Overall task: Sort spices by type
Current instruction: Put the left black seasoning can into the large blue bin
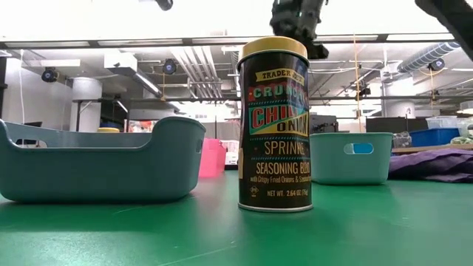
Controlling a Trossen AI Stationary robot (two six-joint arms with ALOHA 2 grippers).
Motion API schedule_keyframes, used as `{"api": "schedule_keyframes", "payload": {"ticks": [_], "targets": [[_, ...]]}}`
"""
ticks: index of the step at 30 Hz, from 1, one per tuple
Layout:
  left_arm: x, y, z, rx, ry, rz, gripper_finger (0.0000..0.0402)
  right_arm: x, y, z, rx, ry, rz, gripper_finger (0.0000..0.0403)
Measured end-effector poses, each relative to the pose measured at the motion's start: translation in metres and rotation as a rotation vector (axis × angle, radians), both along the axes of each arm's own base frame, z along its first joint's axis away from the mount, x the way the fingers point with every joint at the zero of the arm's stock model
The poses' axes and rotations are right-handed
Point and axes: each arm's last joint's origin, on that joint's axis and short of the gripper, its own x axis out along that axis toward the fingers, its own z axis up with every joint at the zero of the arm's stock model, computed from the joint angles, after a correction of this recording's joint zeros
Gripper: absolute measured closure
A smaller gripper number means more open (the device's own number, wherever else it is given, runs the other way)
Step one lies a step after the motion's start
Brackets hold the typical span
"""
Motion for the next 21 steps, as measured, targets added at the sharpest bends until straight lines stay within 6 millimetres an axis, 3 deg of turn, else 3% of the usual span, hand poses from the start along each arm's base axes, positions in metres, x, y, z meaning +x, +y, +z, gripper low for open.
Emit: {"api": "schedule_keyframes", "payload": {"ticks": [7,15,21], "targets": [[-0.032,-0.027,-0.002,0.048,0.112,0.255,0.0168,0.004,-0.043,-0.04,0.137,0.053,-0.147,0.0283],[-0.063,-0.054,-0.004,0.129,0.211,0.467,0.0169,0.003,-0.048,-0.071,0.205,0.149,-0.167,0.0283],[-0.072,-0.061,0.0,0.191,0.192,0.52,0.0169,-0.015,-0.046,-0.085,0.208,0.266,-0.26,0.0283]]}}
